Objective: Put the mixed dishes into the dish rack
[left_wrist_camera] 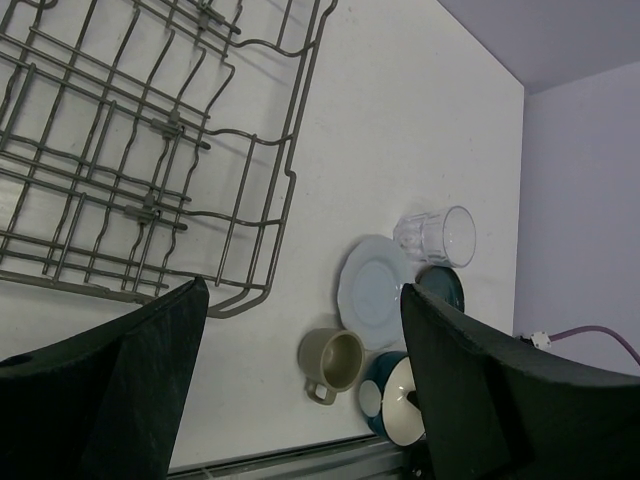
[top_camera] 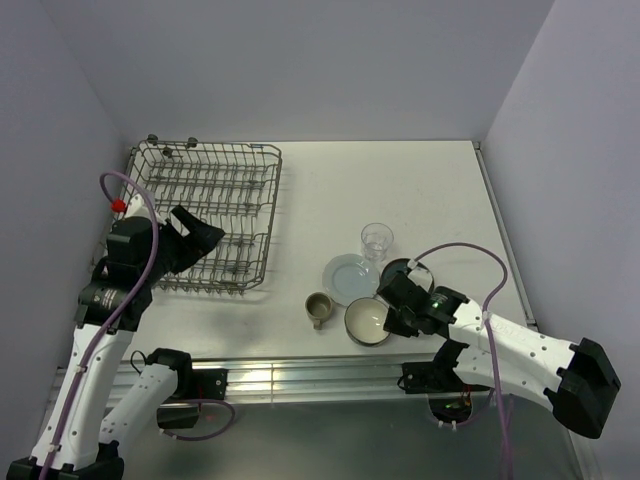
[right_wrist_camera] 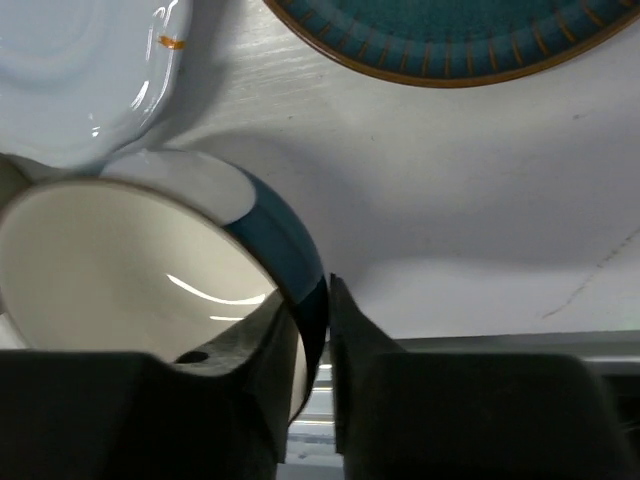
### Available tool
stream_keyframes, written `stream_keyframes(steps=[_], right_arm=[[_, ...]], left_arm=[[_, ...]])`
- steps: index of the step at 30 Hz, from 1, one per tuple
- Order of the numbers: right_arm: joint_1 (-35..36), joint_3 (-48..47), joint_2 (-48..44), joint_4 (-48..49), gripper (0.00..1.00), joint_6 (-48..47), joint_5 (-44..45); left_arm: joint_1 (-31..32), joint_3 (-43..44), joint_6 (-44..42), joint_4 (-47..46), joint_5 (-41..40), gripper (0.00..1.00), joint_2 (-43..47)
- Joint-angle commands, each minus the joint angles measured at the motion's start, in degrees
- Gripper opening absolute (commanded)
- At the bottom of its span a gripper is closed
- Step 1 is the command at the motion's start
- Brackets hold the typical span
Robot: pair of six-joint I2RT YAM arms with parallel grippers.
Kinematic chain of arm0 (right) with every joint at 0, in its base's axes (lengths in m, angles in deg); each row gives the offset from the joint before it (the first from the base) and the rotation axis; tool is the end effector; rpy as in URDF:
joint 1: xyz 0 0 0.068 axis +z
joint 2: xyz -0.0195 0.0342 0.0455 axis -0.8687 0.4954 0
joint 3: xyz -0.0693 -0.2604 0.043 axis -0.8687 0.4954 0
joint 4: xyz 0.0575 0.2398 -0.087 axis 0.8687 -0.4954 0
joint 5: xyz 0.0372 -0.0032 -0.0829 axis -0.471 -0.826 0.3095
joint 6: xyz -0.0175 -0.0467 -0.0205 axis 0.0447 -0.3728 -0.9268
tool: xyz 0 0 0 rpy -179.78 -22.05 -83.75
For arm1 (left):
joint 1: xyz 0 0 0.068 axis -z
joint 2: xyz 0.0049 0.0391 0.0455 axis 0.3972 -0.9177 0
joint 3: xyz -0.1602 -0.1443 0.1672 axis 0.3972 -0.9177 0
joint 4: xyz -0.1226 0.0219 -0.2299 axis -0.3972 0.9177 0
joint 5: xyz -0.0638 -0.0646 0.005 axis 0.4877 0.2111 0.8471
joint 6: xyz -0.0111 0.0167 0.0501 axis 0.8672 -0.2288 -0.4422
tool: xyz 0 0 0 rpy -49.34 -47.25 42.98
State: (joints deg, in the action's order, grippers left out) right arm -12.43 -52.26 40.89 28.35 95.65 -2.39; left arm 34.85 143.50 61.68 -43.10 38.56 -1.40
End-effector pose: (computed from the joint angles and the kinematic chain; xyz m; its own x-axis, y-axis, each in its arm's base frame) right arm 0.0993 0.1002 0.1767 -0.8976 0.2983 -0.3246 0.2248 0.9431 0.2450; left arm 0.1372 -0.0309 0.3537 -0.5043 -0.6269 -0.5939 -0.1283 0.7344 -0.6664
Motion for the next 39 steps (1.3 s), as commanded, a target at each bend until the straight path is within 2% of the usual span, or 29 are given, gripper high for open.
stream_keyframes(steps=[1, 2, 3, 9, 12, 17, 22, 28, 33, 39], right_arm=[[0.46, 0.46, 0.01, 1.64, 0.2, 1.92, 3.36], [0.55, 0.46, 0.01, 1.55, 0.05, 2.01, 3.54], [0.55, 0.46, -0.07, 1.03, 0.0, 2.09, 3.89], [1.17, -2.17, -3.32, -3.1, 0.0, 2.45, 6.26], [1.17, -5.51, -5.34, -5.48, 0.0, 1.22, 7.14], [1.08, -14.47, -6.32, -3.99, 0.0, -5.98, 3.21], [1.08, -23.43, -3.16, 2.77, 0.0, -13.1, -3.92], [0.9, -31.87, 5.28, 8.23, 0.0, -16.45, -9.82], [0.02, -35.13, 11.08, 12.35, 0.0, -17.5, -14.3], [-1.2, -36.89, 14.25, 14.64, 0.0, -18.47, -17.81]], left_arm=[[-0.19, 1.36, -1.88, -2.61, 2.32, 0.84, -0.44], [-0.11, 1.27, -1.88, -2.69, 2.76, 0.84, -0.62], [-0.19, 1.18, -2.05, -2.69, 3.46, 0.84, -0.88], [-0.19, -0.57, -2.23, -5.68, 7.76, 0.86, -1.41], [-0.19, -1.81, -2.06, -8.66, 13.82, 0.86, -2.99], [0.77, -5.58, 0.14, -16.92, 29.45, 0.87, -5.8], [6.38, -6.47, 4.88, -22.8, 30.01, 0.88, -7.65], [13.06, -5.94, 11.3, -26.77, 28.43, 0.88, -10.02], [17.29, -6.99, 14.99, -29.41, 27.38, 0.9, -11.34], [18.62, -9.19, 16.93, -31.6, 26.67, 0.92, -11.96]])
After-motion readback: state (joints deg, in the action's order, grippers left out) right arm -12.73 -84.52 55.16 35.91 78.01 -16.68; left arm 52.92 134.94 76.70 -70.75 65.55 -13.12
